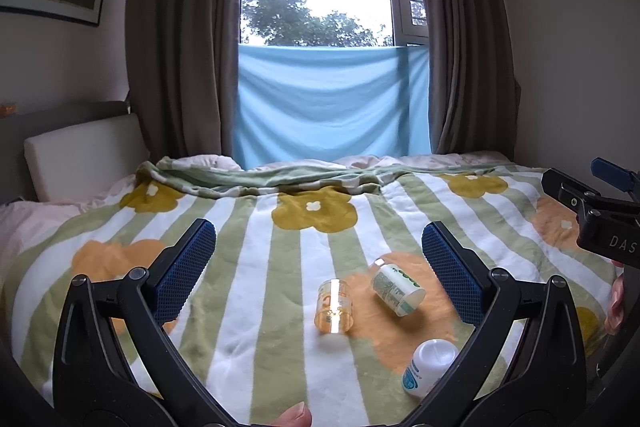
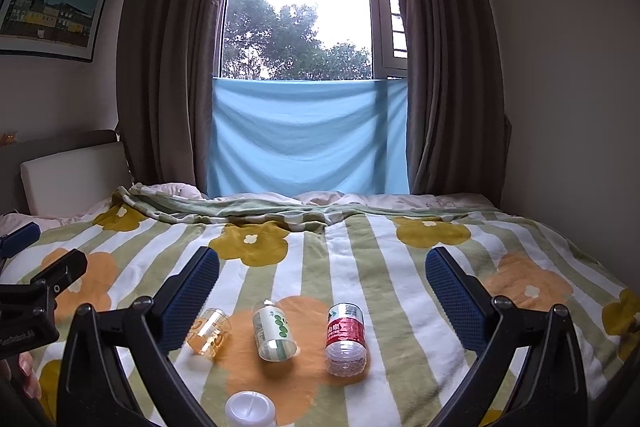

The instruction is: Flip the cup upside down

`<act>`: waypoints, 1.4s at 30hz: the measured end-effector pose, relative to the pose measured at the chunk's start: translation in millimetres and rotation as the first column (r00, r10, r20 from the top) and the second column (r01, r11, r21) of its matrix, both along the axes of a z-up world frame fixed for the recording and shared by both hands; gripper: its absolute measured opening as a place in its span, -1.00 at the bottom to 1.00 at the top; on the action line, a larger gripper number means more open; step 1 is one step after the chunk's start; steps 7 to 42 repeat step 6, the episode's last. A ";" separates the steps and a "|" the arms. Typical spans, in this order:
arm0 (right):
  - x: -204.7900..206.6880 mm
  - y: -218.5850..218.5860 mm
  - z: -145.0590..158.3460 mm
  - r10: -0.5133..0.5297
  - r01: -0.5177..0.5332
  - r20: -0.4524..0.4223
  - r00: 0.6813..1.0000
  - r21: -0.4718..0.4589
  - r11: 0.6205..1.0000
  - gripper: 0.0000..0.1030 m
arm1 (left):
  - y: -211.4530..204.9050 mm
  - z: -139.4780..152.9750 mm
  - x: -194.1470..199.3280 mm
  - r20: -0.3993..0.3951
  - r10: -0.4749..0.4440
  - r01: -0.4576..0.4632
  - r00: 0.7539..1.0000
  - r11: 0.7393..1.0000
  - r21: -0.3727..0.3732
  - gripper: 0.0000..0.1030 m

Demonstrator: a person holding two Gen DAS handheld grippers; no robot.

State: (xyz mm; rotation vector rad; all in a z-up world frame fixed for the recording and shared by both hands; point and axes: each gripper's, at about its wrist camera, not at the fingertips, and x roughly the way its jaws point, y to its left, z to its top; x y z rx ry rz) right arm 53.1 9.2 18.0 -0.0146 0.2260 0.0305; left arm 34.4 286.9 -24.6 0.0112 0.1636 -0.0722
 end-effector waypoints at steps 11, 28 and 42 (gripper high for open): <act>1.9 1.7 -1.3 0.006 -0.006 -0.005 1.000 0.001 1.000 1.00 | 2.2 -1.9 0.2 0.002 -0.012 0.012 1.000 1.000 -0.021 1.00; 1.9 1.7 -1.3 0.006 -0.006 -0.005 1.000 0.001 1.000 1.00 | 2.2 -1.9 0.2 0.002 -0.012 0.012 1.000 1.000 -0.021 1.00; 1.9 1.7 -1.3 0.006 -0.006 -0.005 1.000 0.001 1.000 1.00 | 2.2 -1.9 0.2 0.002 -0.012 0.012 1.000 1.000 -0.021 1.00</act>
